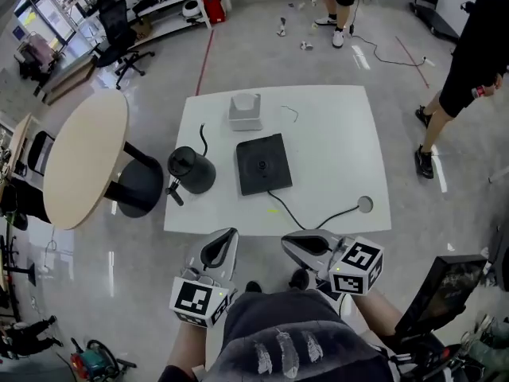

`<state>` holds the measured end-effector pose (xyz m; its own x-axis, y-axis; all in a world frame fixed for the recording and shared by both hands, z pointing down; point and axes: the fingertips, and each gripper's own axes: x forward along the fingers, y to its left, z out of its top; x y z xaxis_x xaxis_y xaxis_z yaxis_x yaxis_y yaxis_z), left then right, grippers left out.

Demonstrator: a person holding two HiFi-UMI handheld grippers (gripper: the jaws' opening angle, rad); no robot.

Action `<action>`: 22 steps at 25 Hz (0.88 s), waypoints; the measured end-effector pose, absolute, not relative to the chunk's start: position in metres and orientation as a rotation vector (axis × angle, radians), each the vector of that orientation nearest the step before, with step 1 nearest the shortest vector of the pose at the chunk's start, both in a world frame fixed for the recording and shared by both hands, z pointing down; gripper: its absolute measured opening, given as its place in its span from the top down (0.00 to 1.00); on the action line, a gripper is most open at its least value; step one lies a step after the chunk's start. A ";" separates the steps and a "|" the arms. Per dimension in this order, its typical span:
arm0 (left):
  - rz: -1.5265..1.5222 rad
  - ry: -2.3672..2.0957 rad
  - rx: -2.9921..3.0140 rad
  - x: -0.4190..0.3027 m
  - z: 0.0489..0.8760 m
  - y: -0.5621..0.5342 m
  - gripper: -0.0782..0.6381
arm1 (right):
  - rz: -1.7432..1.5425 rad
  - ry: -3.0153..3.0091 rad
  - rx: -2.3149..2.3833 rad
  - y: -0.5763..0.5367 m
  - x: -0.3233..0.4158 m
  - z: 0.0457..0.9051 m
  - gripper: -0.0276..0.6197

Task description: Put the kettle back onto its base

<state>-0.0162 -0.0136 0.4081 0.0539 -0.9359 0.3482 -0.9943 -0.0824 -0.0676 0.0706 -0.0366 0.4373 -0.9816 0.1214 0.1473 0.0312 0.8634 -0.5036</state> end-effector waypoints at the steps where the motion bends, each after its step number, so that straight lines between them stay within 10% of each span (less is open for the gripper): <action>1: 0.457 -1.983 2.128 -0.016 0.411 -0.017 0.89 | 0.762 -2.865 -0.117 -0.043 0.070 0.437 0.95; 22: 0.300 -1.771 2.350 -0.088 0.413 -0.118 0.89 | 0.722 -2.789 0.277 -0.126 0.012 0.433 0.95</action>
<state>-0.0885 -0.1180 0.4131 0.2683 -0.9250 0.2689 -0.9620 -0.2718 0.0248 0.0124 -0.1256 0.4328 -0.9515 -0.1205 0.2831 -0.2426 0.8596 -0.4497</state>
